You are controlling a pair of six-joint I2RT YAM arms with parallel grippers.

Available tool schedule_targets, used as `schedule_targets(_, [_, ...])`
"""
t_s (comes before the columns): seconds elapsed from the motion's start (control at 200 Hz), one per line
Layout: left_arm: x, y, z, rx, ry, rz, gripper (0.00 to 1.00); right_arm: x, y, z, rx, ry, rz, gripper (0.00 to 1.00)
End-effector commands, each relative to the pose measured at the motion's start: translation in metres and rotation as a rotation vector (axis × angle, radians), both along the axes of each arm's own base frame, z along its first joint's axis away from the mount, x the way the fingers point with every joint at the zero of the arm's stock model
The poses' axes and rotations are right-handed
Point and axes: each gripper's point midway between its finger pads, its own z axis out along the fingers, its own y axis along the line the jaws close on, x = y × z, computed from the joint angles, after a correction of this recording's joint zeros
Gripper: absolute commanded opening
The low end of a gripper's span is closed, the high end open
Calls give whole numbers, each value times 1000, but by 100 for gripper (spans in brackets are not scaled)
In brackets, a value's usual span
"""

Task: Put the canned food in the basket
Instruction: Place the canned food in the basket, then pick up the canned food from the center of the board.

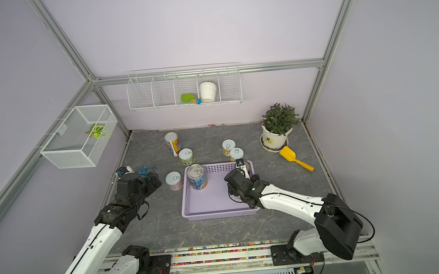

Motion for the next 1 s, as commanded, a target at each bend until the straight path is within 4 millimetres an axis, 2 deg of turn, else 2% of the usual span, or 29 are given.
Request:
schedule_targets(0.0, [-2, 2, 5, 5, -38, -4, 100, 6, -4, 6, 9, -40, -33, 98])
schedule_targets(0.13, [-2, 2, 3, 7, -36, -5, 100, 5, -3, 9, 23, -39, -27, 98])
schedule_targets(0.255, [-1, 1, 4, 5, -41, -16, 100, 4, -2, 21, 51, -52, -26, 99])
schedule_targets(0.41, [5, -5, 18, 13, -62, -48, 100, 2, -3, 36, 75, -64, -20, 99])
schedule_targets(0.53, [12, -4, 28, 29, -44, -35, 100, 3, 0, 56, 125, -109, -11, 98])
schedule_targets(0.665, [26, -10, 32, 35, -5, -48, 99, 9, 5, 87, 173, -194, 14, 98])
schedule_targets(0.805, [42, -13, 35, 43, 25, -42, 99, 15, 5, 115, 145, -251, 29, 99])
schedule_targets(0.91, [58, -21, 37, 31, 32, -56, 99, 16, -7, 125, 130, -306, -7, 98])
schedule_targets(0.995, [73, -28, 40, 23, 42, -69, 100, 13, -14, 125, 160, -332, 9, 99])
